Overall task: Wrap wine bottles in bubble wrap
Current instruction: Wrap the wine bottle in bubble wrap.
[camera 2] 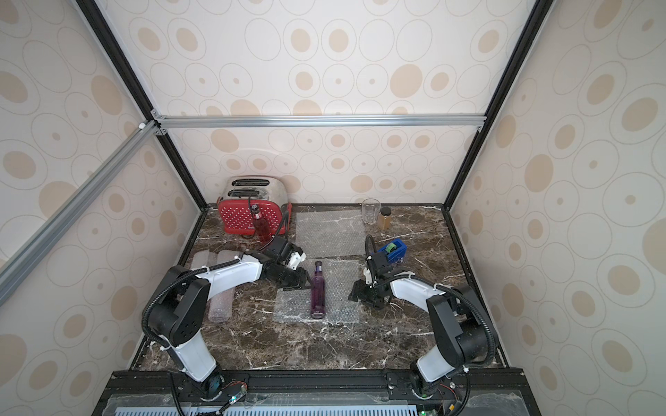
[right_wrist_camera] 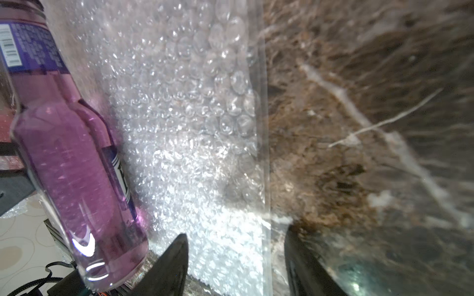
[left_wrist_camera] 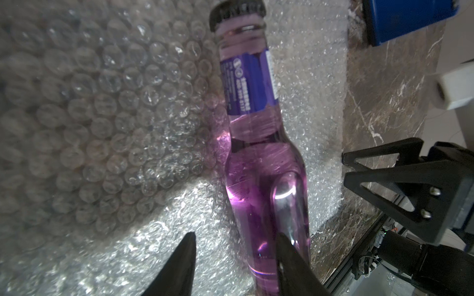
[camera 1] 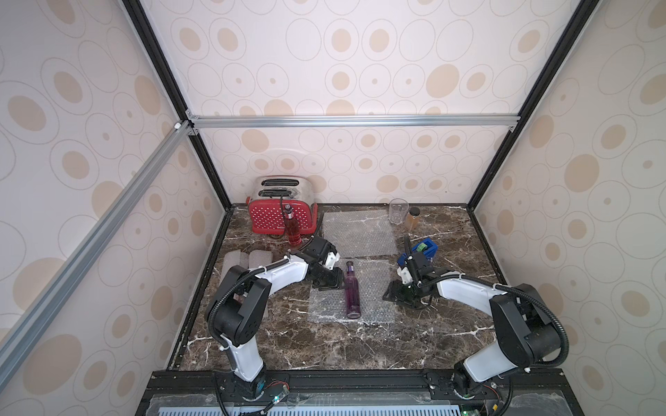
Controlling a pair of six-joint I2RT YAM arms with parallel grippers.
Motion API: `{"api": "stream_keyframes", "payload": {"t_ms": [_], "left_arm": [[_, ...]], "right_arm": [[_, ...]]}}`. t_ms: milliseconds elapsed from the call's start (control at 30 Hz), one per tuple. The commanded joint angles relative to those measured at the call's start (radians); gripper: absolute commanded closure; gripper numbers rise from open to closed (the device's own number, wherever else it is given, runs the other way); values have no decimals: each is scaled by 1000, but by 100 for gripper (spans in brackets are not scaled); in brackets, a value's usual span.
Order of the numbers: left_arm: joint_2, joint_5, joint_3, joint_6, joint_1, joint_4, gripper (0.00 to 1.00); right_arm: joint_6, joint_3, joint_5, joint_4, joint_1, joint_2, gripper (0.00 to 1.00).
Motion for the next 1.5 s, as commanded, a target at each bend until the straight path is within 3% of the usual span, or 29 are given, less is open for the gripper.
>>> {"api": "stream_keyframes", "payload": {"t_ms": [0,133,367,700,867,933,1033,1200,1467], "left_arm": [[19,4,14,33,-8,-19,51],[28,13,12,20,-9,-10,51],[6,-5,14,26,-11,-20,51],[-68,-1,49,50,-4,-61,45],[-89,15,64,42,1,-56,33],[-92,26,73,32,4,-56,33],[-104,70,79,11,6,-30,34],[-107,131,59,-45,5,56,35],[-70,130,93,-61,6,28,38]], "right_arm": [[30,-53,-47,72,2,51,40],[92,-73,-137,216,16,91,44],[131,-2,-225,256,67,78,52],[129,79,-190,159,135,-3,62],[138,98,-185,156,160,7,76],[142,112,-189,155,177,23,85],[122,154,-189,132,207,47,92],[125,191,-175,132,249,76,91],[131,261,-159,114,296,153,86]]}}
